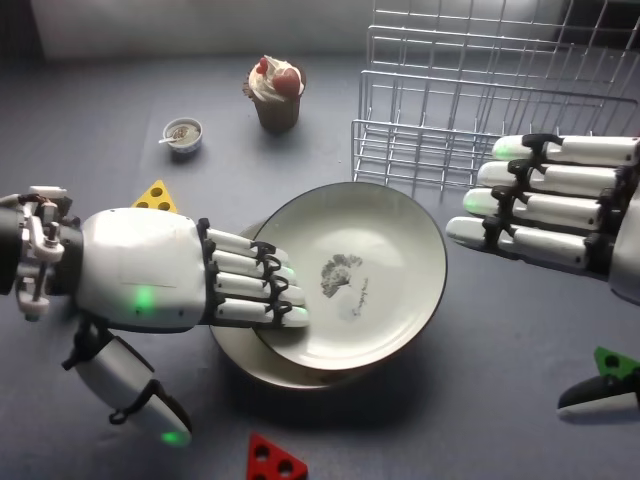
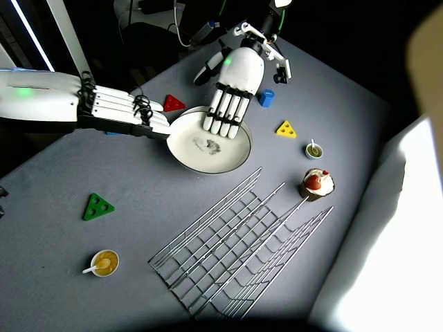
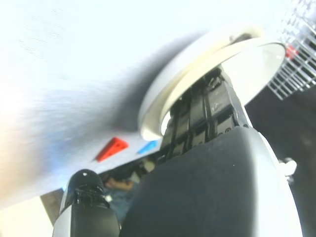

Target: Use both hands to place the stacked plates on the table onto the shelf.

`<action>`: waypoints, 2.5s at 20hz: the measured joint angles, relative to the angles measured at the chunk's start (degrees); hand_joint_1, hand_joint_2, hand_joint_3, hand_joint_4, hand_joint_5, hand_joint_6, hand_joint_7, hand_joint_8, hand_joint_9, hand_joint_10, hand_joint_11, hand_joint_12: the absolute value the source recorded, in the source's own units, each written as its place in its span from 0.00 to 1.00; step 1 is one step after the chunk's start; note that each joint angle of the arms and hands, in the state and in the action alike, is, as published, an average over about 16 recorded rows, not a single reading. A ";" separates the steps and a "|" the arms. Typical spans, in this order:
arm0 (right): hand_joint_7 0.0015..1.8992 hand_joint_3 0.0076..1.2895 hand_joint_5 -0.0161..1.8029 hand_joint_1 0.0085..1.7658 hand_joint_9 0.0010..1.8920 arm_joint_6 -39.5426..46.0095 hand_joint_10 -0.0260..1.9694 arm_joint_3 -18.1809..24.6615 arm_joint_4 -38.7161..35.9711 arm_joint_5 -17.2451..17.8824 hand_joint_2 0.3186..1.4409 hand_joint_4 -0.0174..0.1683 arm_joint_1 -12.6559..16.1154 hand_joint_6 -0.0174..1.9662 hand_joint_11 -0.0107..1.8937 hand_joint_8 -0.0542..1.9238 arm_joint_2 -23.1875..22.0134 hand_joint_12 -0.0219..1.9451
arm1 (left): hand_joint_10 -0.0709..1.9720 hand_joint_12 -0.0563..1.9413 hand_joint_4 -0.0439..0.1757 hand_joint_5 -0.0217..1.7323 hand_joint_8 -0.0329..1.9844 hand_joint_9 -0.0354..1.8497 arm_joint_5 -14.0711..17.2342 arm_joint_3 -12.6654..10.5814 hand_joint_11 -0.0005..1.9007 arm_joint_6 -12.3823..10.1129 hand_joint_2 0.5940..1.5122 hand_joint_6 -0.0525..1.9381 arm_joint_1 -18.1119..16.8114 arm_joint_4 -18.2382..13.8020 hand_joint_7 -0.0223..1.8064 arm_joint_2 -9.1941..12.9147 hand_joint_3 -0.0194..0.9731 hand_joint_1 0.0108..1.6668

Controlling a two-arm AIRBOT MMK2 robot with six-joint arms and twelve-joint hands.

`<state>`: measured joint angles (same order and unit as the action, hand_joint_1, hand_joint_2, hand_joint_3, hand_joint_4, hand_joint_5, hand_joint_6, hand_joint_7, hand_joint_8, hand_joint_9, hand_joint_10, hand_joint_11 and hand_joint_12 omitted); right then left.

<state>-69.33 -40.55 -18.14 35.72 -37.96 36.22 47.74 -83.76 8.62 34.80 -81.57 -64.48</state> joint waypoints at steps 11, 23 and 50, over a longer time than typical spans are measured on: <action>0.10 0.01 0.09 0.25 0.11 -7.58 0.01 -6.43 0.46 -1.66 0.55 0.11 1.08 0.01 0.11 0.03 9.62 0.02 | 0.03 0.03 0.16 0.05 0.01 0.09 -2.66 0.16 0.06 0.11 0.44 0.02 -1.39 3.04 0.06 -2.96 0.02 0.03; 0.14 0.01 0.18 0.67 0.15 -9.61 0.02 -14.11 0.84 -0.79 0.52 0.11 1.95 0.01 0.17 0.03 19.01 0.04 | 0.03 0.04 0.16 0.06 0.01 0.09 -3.92 -0.33 0.07 0.26 0.44 0.02 -2.79 3.53 0.06 -5.03 0.02 0.04; 0.54 0.01 0.51 0.84 0.53 -11.89 0.22 -20.74 3.89 1.33 0.52 0.08 3.79 0.23 0.49 0.13 29.59 0.47 | 0.04 0.04 0.20 0.06 0.01 0.11 -3.00 -1.64 0.07 0.48 0.44 0.02 -2.97 4.74 0.07 -5.00 0.02 0.02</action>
<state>-81.23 -61.29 -14.25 37.05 -34.17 65.81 44.74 -85.40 9.09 31.82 -76.83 -69.48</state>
